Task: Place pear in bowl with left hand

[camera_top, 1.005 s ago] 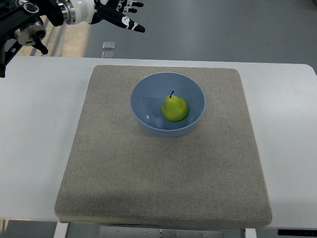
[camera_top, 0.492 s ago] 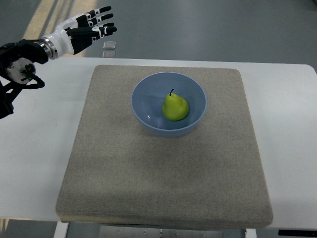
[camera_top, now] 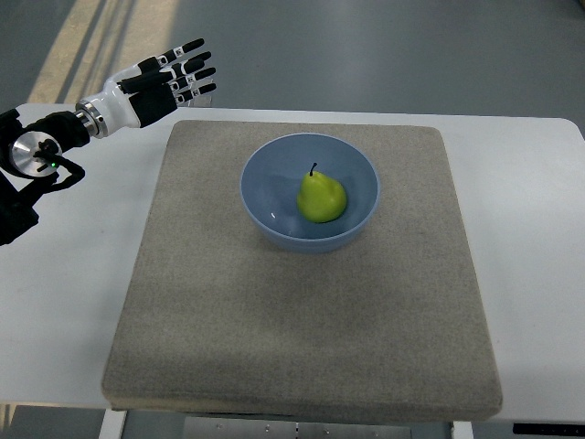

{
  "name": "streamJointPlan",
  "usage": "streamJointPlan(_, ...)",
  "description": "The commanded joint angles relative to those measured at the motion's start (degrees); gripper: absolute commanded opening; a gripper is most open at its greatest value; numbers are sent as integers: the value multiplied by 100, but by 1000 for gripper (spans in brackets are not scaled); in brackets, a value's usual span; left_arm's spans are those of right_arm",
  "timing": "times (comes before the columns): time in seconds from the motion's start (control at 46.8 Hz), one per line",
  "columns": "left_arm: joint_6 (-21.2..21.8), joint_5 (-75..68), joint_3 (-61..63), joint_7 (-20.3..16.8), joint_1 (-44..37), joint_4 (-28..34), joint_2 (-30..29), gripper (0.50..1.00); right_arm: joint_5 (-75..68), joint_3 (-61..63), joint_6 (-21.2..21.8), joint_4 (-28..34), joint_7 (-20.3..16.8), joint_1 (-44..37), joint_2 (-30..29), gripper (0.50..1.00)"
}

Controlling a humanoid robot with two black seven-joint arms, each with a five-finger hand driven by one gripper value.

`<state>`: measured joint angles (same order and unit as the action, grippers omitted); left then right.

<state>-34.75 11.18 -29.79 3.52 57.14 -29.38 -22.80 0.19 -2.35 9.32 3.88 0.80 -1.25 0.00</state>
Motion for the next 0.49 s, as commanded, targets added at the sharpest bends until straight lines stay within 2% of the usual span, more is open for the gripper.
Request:
streamJointPlan(0.0, -25, 243, -62, 131, -10, 125, 3, 994, -10, -2, 0, -1, -1, 2, 0, 926)
streamJointPlan(0.47, -25, 437, -457, 325, -230, 134, 3, 994, -19, 7, 35, 61, -1, 2, 0, 926)
